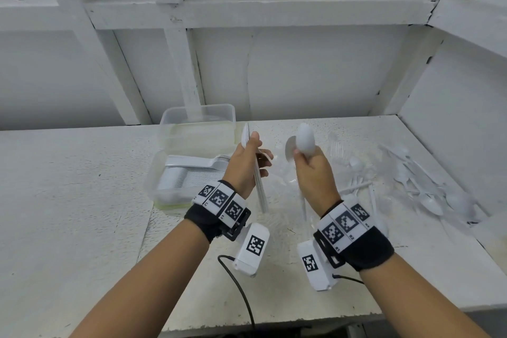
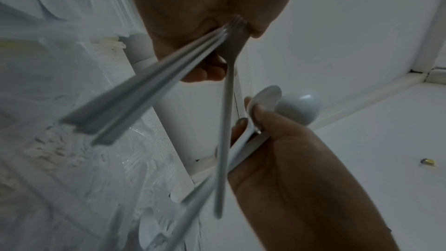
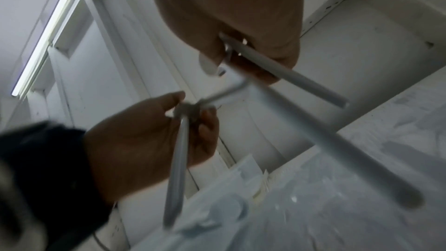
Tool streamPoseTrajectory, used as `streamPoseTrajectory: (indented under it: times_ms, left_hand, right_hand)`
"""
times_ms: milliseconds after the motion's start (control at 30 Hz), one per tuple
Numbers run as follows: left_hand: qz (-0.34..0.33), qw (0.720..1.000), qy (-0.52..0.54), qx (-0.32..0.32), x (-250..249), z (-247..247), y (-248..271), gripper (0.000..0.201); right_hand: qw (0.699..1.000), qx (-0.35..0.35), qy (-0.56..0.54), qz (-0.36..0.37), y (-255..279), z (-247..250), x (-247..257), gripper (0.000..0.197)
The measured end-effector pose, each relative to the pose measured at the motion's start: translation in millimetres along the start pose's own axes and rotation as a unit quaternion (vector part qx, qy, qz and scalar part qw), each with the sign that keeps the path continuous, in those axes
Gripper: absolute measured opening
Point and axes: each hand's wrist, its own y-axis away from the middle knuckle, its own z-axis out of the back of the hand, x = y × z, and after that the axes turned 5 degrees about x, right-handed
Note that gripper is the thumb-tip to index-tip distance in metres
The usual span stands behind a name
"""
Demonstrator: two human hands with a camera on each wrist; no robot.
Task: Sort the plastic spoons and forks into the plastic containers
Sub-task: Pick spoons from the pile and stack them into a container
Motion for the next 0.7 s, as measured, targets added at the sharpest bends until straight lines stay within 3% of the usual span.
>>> streamPoseTrajectory:
  times_ms: [100,200,433,533,633,700]
  left_hand:
    - [-0.009,1.0,-0.029,0.006,0,1,0,0.031]
    - [-0.011,0.998,-0.043,0.038,2,-1,2,0.041]
    - [0.01,0.994,0.001,0.11,10,1,1,0.072]
    - [0.022,0.993,-0.026,0.117,9,-2,2,0.061]
    - [0.034,0.994,-0.012,0.105,8,-3,4,0.042]
    - [0.037,0.995,0.008,0.089,8,0,4,0.035]
  right_hand:
    - [0.998,0.055,0.026,0.009,-8,7,11,0.027]
    - [0.995,0.092,-0.024,0.006,-10,3,20,0.009]
    - [0.999,0.044,-0.011,-0.006,-19,-14,12,0.028]
    - [0.999,0.023,0.024,0.001,-22,-17,13,0.036]
    - [0.997,0.017,0.071,-0.013,-24,-18,13,0.032]
    - [0.998,0.031,0.053,-0.007,-25,-19,11,0.039]
